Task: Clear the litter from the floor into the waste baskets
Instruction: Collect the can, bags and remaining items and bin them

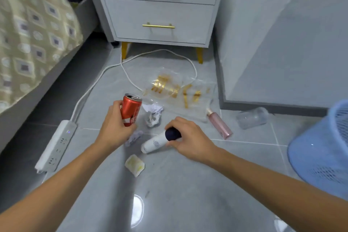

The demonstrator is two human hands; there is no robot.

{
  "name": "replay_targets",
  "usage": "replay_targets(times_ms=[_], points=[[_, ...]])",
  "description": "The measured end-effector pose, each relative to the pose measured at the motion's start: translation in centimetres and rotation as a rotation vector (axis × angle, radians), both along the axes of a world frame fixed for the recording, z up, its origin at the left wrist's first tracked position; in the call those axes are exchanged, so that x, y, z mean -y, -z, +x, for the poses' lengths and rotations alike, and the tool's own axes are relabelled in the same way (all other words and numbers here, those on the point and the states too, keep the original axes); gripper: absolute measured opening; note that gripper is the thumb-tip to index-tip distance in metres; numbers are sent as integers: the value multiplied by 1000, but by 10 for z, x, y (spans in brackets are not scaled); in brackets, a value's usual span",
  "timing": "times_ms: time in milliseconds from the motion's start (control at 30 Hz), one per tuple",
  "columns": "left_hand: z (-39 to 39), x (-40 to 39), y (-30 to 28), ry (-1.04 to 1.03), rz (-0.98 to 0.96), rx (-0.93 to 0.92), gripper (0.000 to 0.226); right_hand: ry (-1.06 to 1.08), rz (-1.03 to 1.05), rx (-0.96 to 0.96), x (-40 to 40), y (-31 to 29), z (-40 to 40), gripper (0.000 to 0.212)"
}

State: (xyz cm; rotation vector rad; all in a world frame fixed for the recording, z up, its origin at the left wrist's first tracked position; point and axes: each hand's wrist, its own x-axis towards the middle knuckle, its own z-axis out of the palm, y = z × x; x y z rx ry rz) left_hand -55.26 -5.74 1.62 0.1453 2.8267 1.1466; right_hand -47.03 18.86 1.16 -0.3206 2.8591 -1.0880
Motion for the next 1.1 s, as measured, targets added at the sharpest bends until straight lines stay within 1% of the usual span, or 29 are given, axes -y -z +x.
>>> replay_targets(times_ms=[67,133,233,367,433,533,567,633,733,800,967,1033,1100], points=[[4,-38,-22,79,95,-20,54,52,-27,-21,-25,-27,15,28],[10,-81,-40,166,194,-14,49,117,-9,-54,-54,-55,34,28],[30,-150,-72,350,281,-17,52,274,-56,-100,-100,-98,68,31],[69,-236,-113,546,376,-73,52,505,-83,-229,-159,-145,115,31],[90,-274,-136,631,457,-79,61,626,-88,-287,-188,-167,138,35],[117,-327,-168,757,539,-89,87,791,-61,-384,-231,-197,170,36],[125,-343,-176,788,558,-106,92,854,-54,-418,-244,-206,180,37],[136,-375,-186,813,577,-154,91,973,-64,-480,-269,-218,198,36],[149,-419,-185,811,550,-162,83,1088,-31,-496,-302,-220,217,35],[153,-442,-174,800,491,-135,78,1125,43,-432,-318,-209,225,35],[154,-467,-130,831,230,-64,57,1112,214,-192,-338,-170,231,35],[155,-469,-117,849,145,-74,57,1099,244,-127,-340,-158,231,36],[153,-468,-112,879,98,-127,61,1065,285,-74,-340,-151,228,35]])
